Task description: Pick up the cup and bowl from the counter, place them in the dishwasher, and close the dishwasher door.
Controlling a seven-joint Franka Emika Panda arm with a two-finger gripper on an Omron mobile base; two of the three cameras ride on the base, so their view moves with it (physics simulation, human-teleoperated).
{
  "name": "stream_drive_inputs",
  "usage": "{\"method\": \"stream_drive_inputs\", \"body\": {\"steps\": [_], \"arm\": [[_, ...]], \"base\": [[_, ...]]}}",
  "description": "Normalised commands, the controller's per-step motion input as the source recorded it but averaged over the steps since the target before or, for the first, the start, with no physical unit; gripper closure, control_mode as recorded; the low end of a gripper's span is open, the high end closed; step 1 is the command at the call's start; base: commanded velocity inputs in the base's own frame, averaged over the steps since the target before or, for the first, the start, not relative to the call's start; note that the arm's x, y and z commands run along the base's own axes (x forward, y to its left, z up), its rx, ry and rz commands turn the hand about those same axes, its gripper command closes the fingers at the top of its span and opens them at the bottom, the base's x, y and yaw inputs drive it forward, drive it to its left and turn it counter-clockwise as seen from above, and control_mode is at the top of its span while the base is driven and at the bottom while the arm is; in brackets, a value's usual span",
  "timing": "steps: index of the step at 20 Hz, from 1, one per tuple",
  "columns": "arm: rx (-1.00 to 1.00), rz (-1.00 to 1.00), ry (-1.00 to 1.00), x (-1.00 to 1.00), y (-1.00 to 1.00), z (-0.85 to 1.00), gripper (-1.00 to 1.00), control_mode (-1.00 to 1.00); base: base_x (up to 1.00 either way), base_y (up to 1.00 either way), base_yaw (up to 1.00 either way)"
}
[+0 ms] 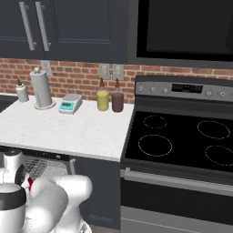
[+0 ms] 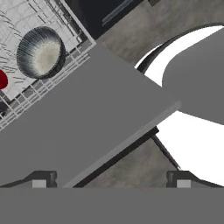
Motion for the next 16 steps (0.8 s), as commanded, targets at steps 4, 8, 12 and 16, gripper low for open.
{"method": "stream_drive_inputs", "body": {"steps": [4, 8, 12, 16], "arm": [[0.12, 0.02, 0.00, 0.00, -0.49, 0.21, -1.00, -1.00], [0.18, -0.02, -0.02, 0.00, -0.50, 0.20, -1.00, -1.00], [0.15, 0.00, -0.08, 0.00, -0.05, 0.31, -1.00, -1.00], [0.14, 0.01, -0.11, 0.00, 0.00, 0.38, -1.00, -1.00]], "base": [[0.00, 0.00, 0.00], [0.00, 0.00, 0.00], [0.00, 0.00, 0.00], [0.00, 0.00, 0.00]]}}
